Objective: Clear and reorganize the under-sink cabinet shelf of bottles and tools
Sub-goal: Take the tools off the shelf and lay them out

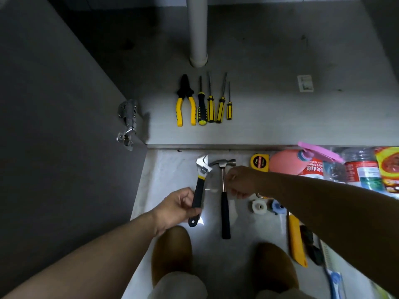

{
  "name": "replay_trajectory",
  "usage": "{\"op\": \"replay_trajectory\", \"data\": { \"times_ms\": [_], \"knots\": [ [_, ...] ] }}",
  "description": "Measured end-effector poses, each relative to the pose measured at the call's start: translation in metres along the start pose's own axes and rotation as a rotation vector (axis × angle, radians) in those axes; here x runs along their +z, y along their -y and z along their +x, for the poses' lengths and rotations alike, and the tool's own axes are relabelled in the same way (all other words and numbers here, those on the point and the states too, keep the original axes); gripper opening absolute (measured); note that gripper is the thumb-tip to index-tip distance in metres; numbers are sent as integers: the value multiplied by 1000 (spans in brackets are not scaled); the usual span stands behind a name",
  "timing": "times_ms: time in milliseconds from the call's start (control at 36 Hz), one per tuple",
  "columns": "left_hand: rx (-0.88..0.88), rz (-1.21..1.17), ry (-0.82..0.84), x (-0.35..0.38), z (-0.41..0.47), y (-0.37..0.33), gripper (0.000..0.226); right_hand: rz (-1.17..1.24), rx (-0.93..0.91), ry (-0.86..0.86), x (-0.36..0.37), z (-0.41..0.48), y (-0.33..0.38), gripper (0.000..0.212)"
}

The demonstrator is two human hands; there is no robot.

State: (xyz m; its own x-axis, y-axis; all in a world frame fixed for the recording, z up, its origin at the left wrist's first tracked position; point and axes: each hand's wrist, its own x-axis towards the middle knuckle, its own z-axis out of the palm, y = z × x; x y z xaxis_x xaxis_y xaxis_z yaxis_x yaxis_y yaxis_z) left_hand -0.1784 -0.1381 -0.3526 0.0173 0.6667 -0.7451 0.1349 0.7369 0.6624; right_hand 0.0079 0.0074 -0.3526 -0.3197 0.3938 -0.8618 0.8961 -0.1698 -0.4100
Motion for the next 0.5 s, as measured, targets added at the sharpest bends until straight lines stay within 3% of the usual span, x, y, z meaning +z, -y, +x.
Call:
{"op": "replay_trajectory", "data": {
  "times_ms": [222, 361, 500],
  "knots": [
    [-162, 107, 3, 14, 16, 17, 19, -124, -8, 88, 5, -8, -23, 18],
    [-232, 195, 13, 26, 28, 11, 26, -230, -34, 190, 10, -5, -24, 27],
    [-273, 333, 106, 32, 31, 13, 30, -392, -89, 20, 13, -7, -20, 28]
  ]
}}
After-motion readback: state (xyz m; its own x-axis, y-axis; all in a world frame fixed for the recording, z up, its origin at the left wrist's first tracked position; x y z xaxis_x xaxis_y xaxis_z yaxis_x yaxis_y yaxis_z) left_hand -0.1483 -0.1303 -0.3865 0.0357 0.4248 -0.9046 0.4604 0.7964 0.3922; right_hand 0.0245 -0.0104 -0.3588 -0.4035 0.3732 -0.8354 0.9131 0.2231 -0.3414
